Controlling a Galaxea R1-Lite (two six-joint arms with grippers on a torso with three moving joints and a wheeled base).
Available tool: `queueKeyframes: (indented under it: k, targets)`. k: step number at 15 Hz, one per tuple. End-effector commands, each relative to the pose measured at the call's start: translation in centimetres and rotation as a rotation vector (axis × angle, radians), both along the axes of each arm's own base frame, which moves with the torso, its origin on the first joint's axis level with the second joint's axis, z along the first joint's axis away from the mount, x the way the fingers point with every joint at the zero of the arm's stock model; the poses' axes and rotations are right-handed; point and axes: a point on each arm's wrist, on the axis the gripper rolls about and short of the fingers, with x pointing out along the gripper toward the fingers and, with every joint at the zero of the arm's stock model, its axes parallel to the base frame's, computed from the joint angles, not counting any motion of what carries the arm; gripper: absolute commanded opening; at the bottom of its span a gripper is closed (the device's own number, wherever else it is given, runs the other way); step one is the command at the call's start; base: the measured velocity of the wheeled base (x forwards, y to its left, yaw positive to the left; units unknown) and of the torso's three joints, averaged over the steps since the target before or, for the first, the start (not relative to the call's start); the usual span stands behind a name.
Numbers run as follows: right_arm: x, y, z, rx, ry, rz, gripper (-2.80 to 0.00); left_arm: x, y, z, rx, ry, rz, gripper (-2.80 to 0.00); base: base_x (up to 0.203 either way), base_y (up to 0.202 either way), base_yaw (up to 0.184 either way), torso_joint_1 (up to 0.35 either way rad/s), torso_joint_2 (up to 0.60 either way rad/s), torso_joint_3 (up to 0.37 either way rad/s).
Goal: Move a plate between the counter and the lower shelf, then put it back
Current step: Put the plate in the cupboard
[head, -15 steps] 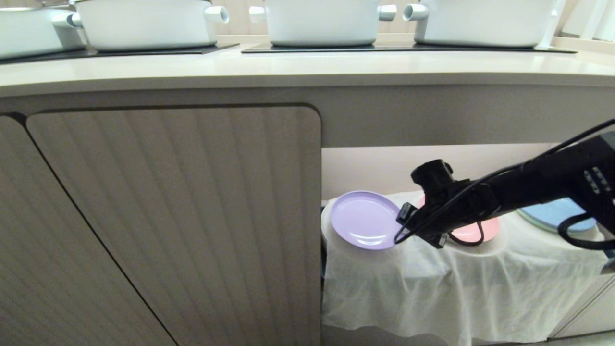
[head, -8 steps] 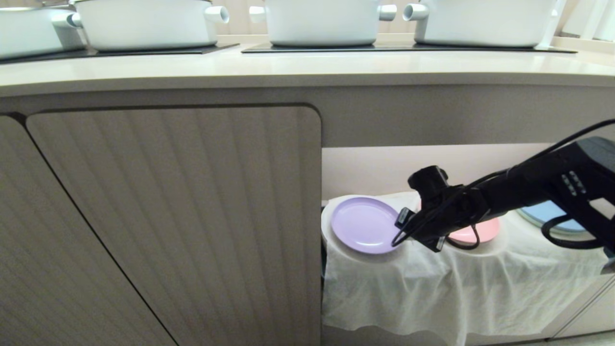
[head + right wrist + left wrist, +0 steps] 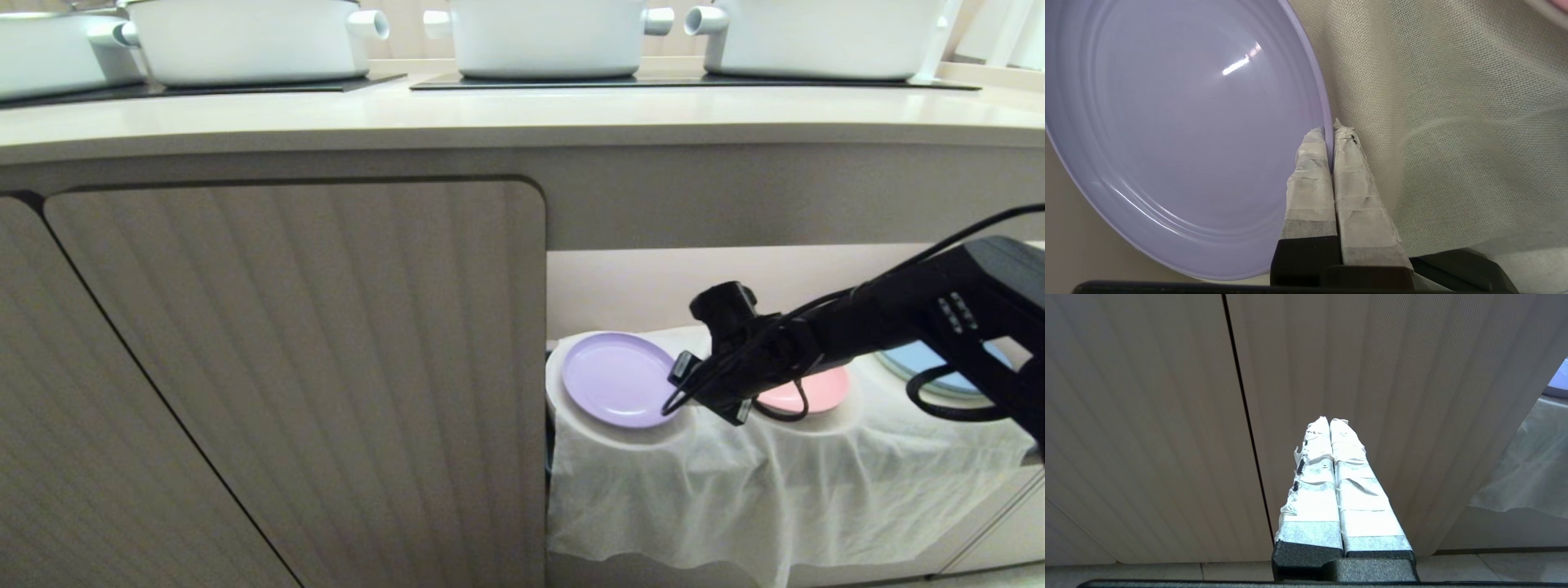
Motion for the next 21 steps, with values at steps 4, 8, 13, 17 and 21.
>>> queueKeyframes:
  k: [4,8,13,17,21]
  targets:
    - [0.00,0.05,-0.15,0.001,0.005,-0.003,-2.80,0.00,0.00,0.00,0.000,0.000,0.000,-2.80,0.000,0.000,0.000,0.000,0.00,0.000]
    - [-0.01,0.12,-0.22,0.001,0.007,-0.001,-2.80,0.00,0.00,0.00,0.000,0.000,0.000,-2.80,0.000,0.000,0.000,0.000,0.00,0.000]
    - [-0.09,0.09,-0.26,0.000,0.010,-0.001,-2.80,0.00,0.00,0.00,0.000,0.000,0.000,-2.80,0.000,0.000,0.000,0.000,0.00,0.000]
    - [-0.08,0.09,-0.25,0.000,0.008,-0.001,0.00,0.00,0.00,0.00,0.000,0.000,0.000,-2.80,0.000,0.000,0.000,0.000,0.00,0.000]
    - [0.01,0.12,-0.10,0.006,-0.002,-0.007,0.00,0.00,0.00,0.00,0.000,0.000,0.000,-2.80,0.000,0.000,0.000,0.000,0.00,0.000]
